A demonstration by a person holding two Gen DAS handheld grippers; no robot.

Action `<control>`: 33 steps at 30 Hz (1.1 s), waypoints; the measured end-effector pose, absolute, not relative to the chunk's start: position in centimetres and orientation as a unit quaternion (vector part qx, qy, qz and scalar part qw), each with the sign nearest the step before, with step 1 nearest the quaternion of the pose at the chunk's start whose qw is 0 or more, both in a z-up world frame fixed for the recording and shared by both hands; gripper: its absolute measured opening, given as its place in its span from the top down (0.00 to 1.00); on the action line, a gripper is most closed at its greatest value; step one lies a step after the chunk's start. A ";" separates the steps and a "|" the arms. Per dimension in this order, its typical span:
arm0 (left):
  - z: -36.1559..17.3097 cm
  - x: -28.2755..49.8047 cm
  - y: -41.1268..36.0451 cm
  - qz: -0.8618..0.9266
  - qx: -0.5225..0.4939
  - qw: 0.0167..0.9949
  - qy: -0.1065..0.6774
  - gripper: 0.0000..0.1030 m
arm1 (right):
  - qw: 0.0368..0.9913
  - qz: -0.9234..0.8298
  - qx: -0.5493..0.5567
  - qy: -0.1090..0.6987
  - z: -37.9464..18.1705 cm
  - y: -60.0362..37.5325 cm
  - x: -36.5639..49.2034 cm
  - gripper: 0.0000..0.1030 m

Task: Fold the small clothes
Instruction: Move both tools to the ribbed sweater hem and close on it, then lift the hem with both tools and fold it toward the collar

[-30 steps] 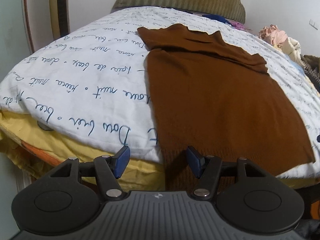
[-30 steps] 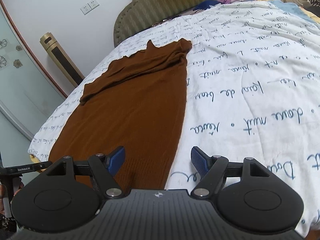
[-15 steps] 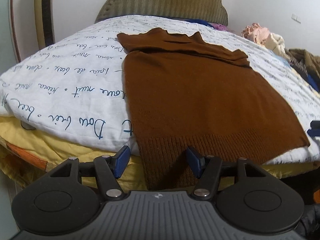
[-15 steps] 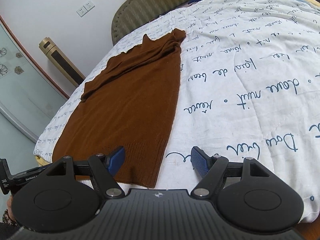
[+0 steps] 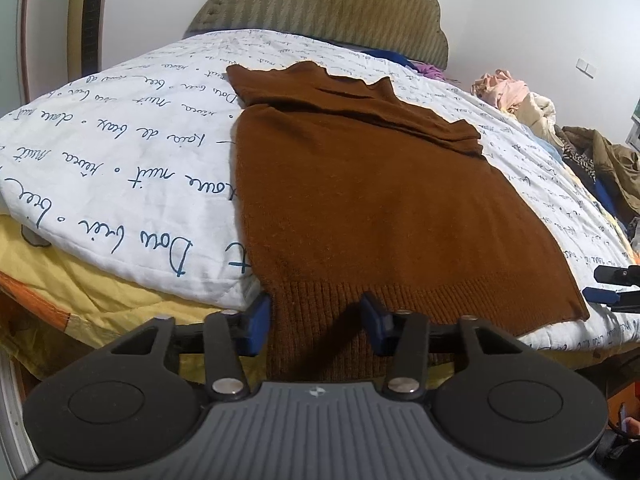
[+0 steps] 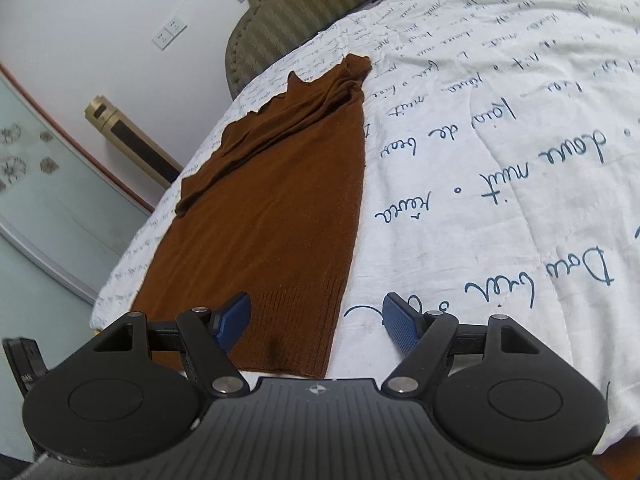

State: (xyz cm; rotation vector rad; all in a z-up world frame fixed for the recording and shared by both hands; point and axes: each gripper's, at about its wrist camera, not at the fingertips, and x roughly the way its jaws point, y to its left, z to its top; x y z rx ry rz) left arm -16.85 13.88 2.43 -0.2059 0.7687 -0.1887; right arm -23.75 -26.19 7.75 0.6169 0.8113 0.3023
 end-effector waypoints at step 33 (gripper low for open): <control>2.0 -16.8 17.5 -0.133 -0.233 0.886 0.377 0.88 | 0.819 0.221 0.358 0.390 7.1 -22.7 -22.3 0.88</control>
